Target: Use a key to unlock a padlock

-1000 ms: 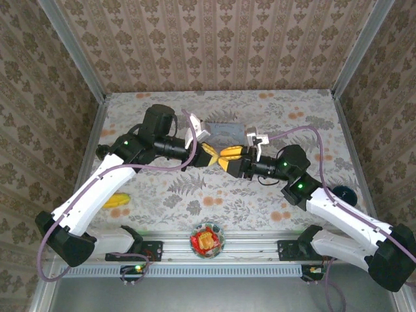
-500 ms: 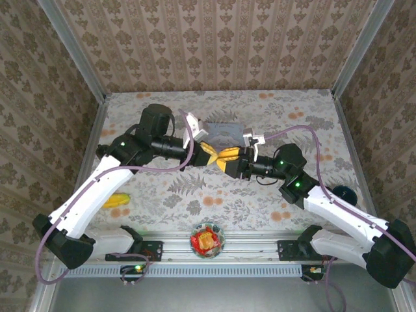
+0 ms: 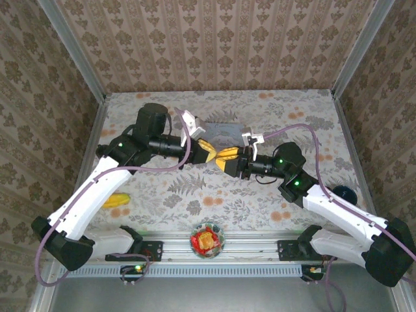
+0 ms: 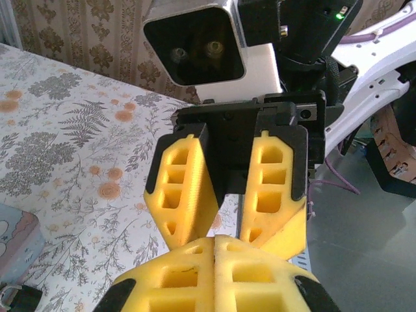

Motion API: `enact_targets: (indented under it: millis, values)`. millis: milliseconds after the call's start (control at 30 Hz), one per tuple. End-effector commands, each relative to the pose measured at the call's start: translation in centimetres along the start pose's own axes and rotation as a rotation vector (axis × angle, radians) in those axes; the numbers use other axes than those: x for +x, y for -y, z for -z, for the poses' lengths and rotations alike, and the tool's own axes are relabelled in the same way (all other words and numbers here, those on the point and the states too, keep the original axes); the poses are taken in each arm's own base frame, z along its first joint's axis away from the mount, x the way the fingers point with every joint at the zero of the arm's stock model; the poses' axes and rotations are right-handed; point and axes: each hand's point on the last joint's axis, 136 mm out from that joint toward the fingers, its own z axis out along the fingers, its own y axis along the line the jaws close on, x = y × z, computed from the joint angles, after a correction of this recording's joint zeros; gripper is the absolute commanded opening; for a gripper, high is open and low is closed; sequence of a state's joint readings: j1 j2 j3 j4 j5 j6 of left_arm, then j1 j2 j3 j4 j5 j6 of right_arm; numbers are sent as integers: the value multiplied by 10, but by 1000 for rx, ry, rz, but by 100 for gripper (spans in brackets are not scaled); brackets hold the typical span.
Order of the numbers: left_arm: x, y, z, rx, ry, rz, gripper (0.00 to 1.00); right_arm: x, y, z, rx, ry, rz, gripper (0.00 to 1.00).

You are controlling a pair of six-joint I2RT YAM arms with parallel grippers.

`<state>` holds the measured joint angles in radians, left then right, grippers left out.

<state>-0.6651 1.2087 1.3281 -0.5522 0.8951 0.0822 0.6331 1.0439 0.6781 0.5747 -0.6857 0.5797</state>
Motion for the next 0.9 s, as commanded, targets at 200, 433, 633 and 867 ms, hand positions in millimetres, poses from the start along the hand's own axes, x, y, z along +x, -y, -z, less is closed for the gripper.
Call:
enact_targets:
  millis: [200,433,633,867]
  values:
    - [-7,8,8,26,47,-3,0,-11,-13,-1,-40,18,33,29]
    - [-9,10,10,36,56,-2,0,-11,-12,-4,-50,10,29,18]
    - [-7,11,10,41,59,2,0,-14,-15,-4,-64,26,33,11]
    - [-8,10,11,48,74,15,0,-16,-15,-3,-60,36,34,3]
